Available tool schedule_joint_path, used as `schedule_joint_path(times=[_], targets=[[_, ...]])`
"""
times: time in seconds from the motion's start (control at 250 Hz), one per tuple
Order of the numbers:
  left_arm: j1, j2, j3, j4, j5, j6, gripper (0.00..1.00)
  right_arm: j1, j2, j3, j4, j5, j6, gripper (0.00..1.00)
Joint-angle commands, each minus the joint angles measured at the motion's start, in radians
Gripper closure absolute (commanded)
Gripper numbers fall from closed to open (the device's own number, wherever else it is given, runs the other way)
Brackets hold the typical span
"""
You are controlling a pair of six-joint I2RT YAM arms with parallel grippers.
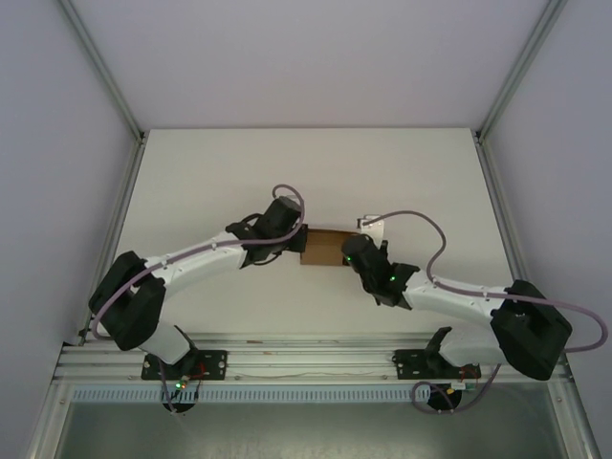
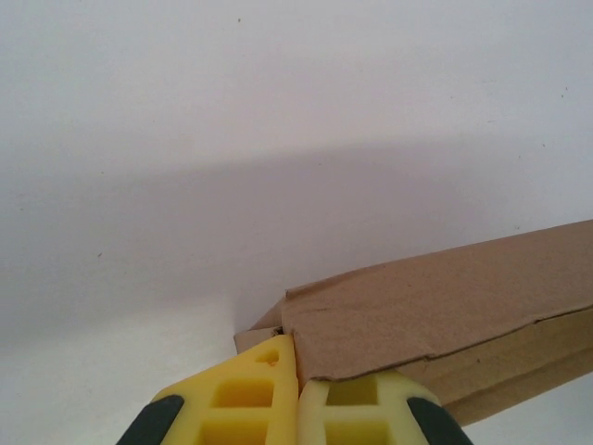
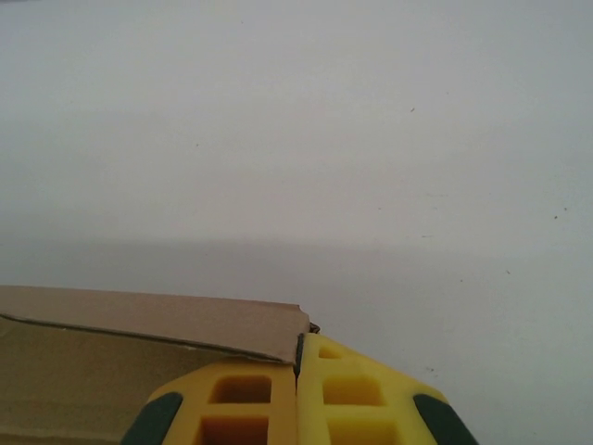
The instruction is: Assemble paper box
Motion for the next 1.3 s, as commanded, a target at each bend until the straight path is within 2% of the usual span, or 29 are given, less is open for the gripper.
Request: schedule_joint_path(times=[0.0,0.108,0.216,0.34,0.504,0.596,0.7,0.835,0.959,1.251,1.299], targets=[[-0.056,0.029,-0.119,-0.08,-0.084,0.01,1.0,0.001,0.001,-0.09,0.005,-0.033,-0.016,1.0],[-0.106,0.019,-0.179,-0.028,-0.141,0.007,1.0,0.001,-0.015,-0.13,0.032,-0.041,-0.011,1.0],[-0.127,0.004,-0.233,0.016,-0.182,-0.014,1.0,0.001,-0.054,-0.147,0.024,-0.065,-0.003,0.86],[-0.136,-0.008,-0.253,0.016,-0.228,-0.025,1.0,0.001,-0.113,-0.132,-0.045,-0.087,0.027,0.78],[-0.146,-0.015,-0.24,0.014,-0.256,-0.013,1.0,-0.009,-0.197,-0.085,-0.128,-0.188,0.017,0.41],[-0.159,-0.011,-0.224,0.012,-0.285,-0.011,1.0,-0.023,-0.232,-0.047,-0.159,-0.243,0.017,0.31],[-0.166,-0.001,-0.204,0.001,-0.295,-0.005,1.0,-0.046,-0.274,-0.016,-0.159,-0.271,0.027,0.25],[-0.182,0.006,-0.182,-0.021,-0.304,-0.001,1.0,-0.1,-0.303,0.026,-0.156,-0.292,0.05,0.21],[-0.186,0.004,-0.169,-0.031,-0.318,0.001,1.0,-0.138,-0.283,0.049,-0.192,-0.261,0.079,0.22],[-0.189,-0.002,-0.144,-0.03,-0.305,0.018,0.99,-0.209,-0.171,-0.043,-0.111,-0.3,0.163,0.32],[-0.188,-0.005,-0.135,-0.035,-0.293,0.028,0.95,-0.21,-0.15,-0.064,-0.098,-0.314,0.177,0.33]])
